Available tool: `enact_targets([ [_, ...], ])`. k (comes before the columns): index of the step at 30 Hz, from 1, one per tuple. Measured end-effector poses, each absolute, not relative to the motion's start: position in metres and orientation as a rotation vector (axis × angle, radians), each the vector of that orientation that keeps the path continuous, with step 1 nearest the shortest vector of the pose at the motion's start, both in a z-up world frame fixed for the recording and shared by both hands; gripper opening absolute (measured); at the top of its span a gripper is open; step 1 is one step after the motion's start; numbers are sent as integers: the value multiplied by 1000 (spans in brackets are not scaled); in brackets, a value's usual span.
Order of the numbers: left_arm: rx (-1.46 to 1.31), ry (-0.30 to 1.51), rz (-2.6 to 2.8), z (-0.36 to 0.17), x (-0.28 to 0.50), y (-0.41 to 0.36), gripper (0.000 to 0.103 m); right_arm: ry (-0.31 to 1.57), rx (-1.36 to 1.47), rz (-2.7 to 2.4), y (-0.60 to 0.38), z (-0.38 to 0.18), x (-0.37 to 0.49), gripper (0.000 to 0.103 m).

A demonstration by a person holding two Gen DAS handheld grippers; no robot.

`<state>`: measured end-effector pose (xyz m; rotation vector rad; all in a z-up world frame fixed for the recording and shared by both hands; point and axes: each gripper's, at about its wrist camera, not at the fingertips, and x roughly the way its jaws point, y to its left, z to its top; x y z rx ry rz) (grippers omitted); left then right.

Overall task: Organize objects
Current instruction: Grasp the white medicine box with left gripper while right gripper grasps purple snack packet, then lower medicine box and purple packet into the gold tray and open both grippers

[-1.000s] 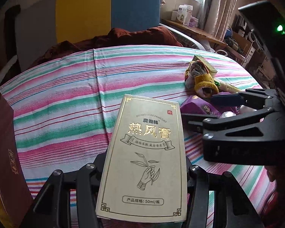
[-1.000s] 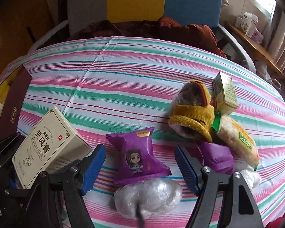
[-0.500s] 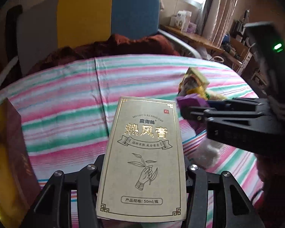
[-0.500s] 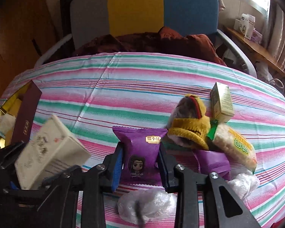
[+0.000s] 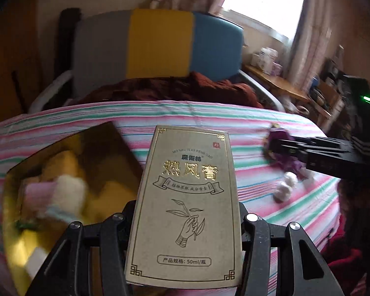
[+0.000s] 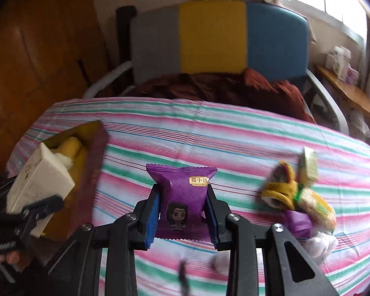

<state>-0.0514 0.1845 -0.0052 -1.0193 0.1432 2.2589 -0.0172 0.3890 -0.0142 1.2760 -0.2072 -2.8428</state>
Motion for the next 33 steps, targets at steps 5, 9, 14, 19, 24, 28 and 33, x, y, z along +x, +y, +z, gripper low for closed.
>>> enact_targets([
  [5, -1022, 63, 2399, 3, -66, 119, 53, -164, 1197, -2738, 329, 1, -20, 33],
  [9, -1049, 8, 2505, 0, -75, 71, 53, -116, 1176, -2628, 272, 1, -26, 33],
  [14, -1105, -59, 2613, -14, -85, 22, 53, -99, 1214, -2509, 214, -18, -34, 33],
  [19, -1167, -83, 2650, -31, -91, -6, 56, -77, 1268, -2441, 170, -37, -38, 36],
  [24, -1150, -105, 2663, -34, -88, -12, 71, -66, 1296, -2420, 151, -47, -32, 45],
  [28, -1152, -119, 2663, -34, -87, -13, 71, -56, 1319, -2419, 147, -52, -29, 45],
  [33, -1134, -84, 2684, -29, -77, -8, 73, -47, 1337, -2455, 146, -56, -24, 49],
])
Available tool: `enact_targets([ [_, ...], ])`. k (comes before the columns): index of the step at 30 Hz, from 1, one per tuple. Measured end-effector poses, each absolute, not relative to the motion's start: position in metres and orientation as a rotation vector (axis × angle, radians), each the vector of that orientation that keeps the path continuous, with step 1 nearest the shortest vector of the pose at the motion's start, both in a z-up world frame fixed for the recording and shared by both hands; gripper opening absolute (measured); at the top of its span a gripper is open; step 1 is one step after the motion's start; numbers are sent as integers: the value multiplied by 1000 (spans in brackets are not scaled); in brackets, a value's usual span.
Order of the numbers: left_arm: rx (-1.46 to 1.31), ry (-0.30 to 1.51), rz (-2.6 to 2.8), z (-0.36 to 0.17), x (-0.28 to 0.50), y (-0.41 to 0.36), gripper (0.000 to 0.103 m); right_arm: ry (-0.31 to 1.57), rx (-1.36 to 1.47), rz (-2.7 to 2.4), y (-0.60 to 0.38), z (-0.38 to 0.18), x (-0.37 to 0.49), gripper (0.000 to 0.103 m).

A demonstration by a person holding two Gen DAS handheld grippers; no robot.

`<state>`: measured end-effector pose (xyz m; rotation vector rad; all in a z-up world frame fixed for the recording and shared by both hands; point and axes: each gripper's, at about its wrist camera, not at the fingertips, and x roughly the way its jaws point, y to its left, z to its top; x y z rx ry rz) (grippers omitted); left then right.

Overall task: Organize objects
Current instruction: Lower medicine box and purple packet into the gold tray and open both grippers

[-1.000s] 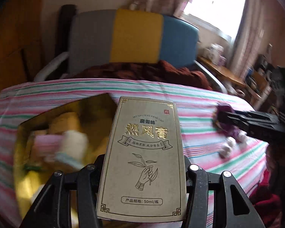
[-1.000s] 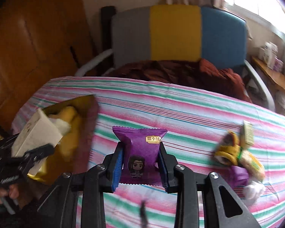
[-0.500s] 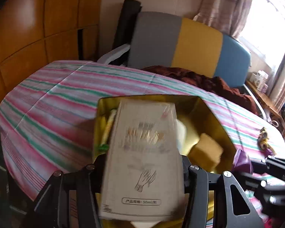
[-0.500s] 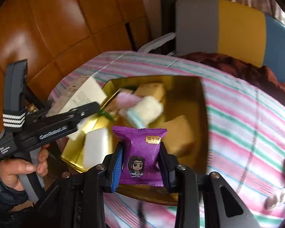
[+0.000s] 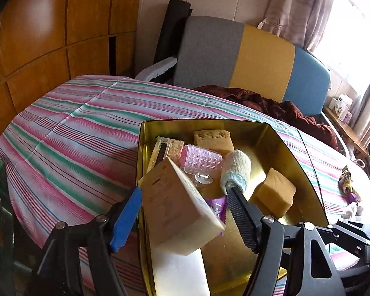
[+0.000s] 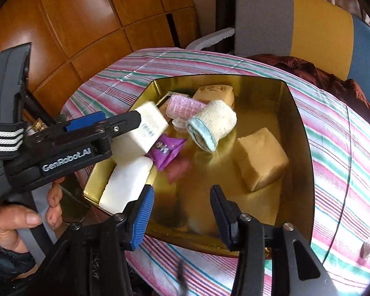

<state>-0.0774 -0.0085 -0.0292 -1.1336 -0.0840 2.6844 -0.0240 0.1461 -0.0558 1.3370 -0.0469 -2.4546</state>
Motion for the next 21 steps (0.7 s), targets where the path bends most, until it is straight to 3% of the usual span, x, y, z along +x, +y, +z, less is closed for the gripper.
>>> enact_targets([
  [16, -1080, -15, 2690, -23, -51, 6, 81, -69, 1322, -2666, 162, -51, -19, 66],
  [21, -1065, 6, 2686, -23, -48, 10, 82, -77, 1333, -2695, 168, -51, -18, 66],
])
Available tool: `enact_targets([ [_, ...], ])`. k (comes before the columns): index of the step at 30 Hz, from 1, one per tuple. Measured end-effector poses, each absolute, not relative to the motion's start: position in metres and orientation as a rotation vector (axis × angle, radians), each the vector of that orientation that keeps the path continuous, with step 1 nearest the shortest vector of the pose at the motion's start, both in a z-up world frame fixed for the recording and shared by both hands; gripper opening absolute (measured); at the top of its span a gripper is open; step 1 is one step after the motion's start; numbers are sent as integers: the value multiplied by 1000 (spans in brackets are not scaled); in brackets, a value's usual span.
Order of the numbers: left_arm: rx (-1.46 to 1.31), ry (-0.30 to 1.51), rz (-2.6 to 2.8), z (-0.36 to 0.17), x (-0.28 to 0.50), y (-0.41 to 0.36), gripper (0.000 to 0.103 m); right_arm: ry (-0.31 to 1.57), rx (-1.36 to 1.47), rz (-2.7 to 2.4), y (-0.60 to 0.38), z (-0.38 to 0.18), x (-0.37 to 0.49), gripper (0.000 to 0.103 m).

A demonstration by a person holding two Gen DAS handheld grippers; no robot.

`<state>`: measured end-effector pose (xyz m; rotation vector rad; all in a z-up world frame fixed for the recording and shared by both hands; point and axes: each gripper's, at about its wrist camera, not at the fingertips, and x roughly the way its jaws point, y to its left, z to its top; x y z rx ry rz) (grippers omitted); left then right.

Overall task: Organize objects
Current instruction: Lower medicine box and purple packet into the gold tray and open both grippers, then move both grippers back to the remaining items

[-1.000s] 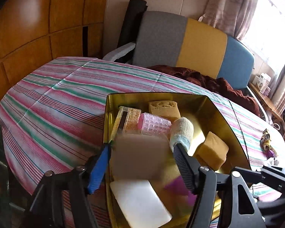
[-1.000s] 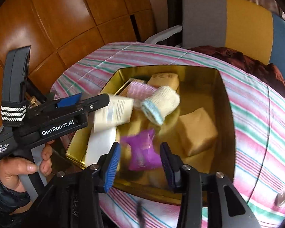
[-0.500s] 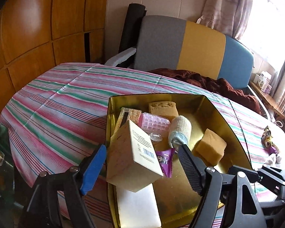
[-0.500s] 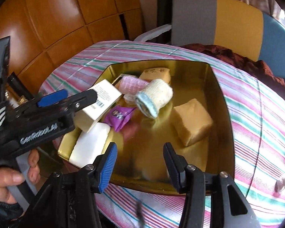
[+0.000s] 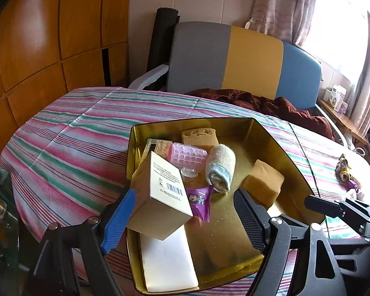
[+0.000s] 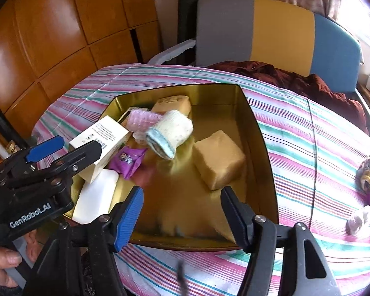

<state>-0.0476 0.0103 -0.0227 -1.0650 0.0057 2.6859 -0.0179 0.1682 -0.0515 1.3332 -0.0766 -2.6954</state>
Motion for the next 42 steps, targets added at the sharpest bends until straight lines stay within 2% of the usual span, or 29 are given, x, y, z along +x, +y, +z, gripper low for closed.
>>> enact_targets([
  [13, -1068, 20, 2665, -25, -43, 17, 83, -80, 1357, -2742, 176, -54, -16, 67],
  [18, -1052, 14, 2669, -24, -43, 16, 84, -107, 1362, -2773, 187, -53, -16, 73],
  [42, -1041, 125, 2569, -26, -32, 48, 84, -67, 1407, -2950, 254, -41, -9, 74],
])
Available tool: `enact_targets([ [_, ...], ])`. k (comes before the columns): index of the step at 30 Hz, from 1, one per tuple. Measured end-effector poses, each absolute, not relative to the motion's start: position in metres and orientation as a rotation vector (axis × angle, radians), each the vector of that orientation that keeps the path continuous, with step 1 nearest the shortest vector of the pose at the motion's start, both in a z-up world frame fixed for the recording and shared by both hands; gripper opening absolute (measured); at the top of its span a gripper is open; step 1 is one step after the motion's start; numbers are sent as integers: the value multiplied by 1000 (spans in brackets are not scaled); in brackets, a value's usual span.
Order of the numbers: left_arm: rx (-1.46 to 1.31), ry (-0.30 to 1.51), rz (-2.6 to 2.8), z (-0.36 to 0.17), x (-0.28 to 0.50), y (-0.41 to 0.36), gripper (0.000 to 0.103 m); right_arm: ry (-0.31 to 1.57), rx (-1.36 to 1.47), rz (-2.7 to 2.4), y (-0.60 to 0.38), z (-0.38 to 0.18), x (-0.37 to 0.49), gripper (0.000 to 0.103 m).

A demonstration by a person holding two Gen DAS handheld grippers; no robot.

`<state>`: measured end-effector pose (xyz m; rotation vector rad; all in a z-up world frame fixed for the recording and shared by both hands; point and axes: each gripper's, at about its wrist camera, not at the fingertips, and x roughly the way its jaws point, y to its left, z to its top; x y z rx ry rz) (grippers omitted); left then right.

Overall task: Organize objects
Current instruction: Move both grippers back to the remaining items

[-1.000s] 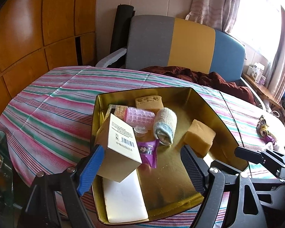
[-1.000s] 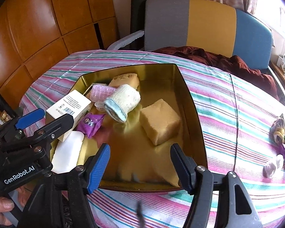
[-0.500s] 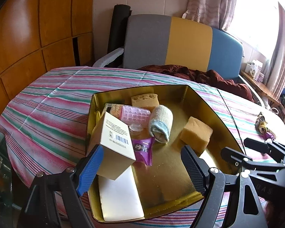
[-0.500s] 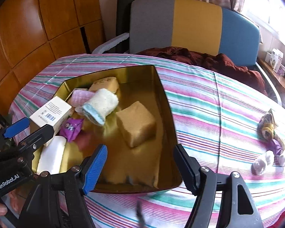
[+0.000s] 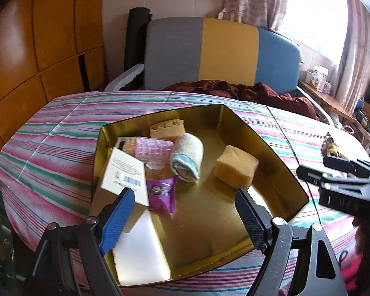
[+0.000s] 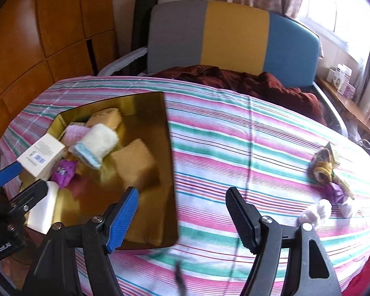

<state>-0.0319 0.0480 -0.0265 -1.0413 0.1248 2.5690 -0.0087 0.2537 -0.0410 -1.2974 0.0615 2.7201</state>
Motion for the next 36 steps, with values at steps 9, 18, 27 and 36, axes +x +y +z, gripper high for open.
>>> enact_targets([
  [9, -1041, 168, 2520, -30, -29, 61, 84, 154, -1290, 2586, 313, -41, -3, 74],
  [18, -1043, 172, 2493, -31, -28, 66, 84, 316, -1288, 2420, 398, -36, 10, 74],
  [27, -1019, 182, 2444, -22, -25, 84, 87, 491, -1132, 2146, 533, -44, 49, 80],
  [36, -917, 274, 2283, -3, -13, 155, 89, 917, -1011, 1923, 604, -79, 94, 81],
])
